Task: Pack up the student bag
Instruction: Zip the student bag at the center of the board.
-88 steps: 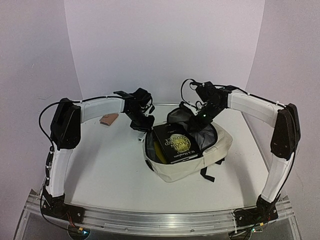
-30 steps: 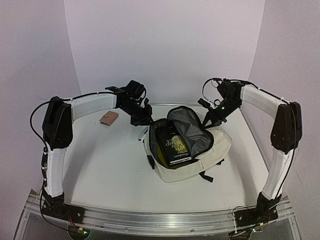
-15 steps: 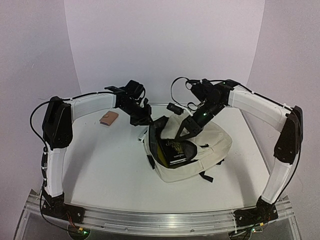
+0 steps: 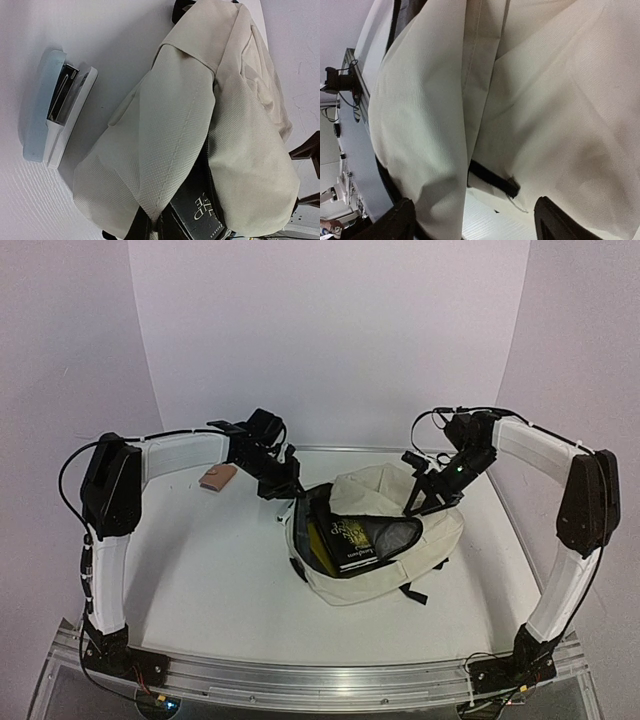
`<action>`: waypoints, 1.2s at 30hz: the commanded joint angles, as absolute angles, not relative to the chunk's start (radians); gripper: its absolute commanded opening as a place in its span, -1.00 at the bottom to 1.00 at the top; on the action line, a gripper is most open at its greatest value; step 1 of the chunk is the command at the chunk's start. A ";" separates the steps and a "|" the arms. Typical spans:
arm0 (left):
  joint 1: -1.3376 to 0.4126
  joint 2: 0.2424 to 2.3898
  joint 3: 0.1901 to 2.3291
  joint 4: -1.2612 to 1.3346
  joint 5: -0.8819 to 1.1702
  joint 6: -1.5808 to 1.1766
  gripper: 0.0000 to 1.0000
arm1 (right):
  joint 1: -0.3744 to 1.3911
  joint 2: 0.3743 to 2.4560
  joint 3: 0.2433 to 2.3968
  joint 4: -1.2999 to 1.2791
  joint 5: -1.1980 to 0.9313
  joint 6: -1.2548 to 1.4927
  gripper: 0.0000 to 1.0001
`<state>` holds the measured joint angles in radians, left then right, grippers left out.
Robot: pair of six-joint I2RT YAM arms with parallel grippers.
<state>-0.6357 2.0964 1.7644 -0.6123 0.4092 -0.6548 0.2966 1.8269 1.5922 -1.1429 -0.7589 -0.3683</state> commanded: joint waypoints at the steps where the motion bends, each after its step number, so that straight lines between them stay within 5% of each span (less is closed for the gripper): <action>1: -0.640 2.018 1.761 -0.561 0.440 -0.653 -1.00 | 0.314 1.811 1.624 -1.258 -0.921 -0.476 0.91; 9: -0.663 2.027 1.764 -0.491 0.518 -0.668 -1.00 | 0.355 1.870 1.603 -1.138 -0.675 -0.382 0.66; 17: -0.706 1.959 1.653 -0.436 0.555 -0.694 -1.00 | 0.185 1.992 1.654 -1.157 -0.522 -0.551 0.96; 22: -0.706 1.925 1.569 -0.374 0.522 -0.761 -1.00 | 0.131 2.096 1.828 -1.192 -0.467 -0.623 0.97; 29: -0.716 1.999 1.658 -0.317 0.551 -0.828 -1.00 | 0.126 2.200 2.133 -1.461 -0.650 -0.727 0.74; 36: -0.717 2.012 1.678 -0.291 0.555 -0.843 -1.00 | 0.223 1.983 1.838 -1.474 -0.789 -0.762 0.45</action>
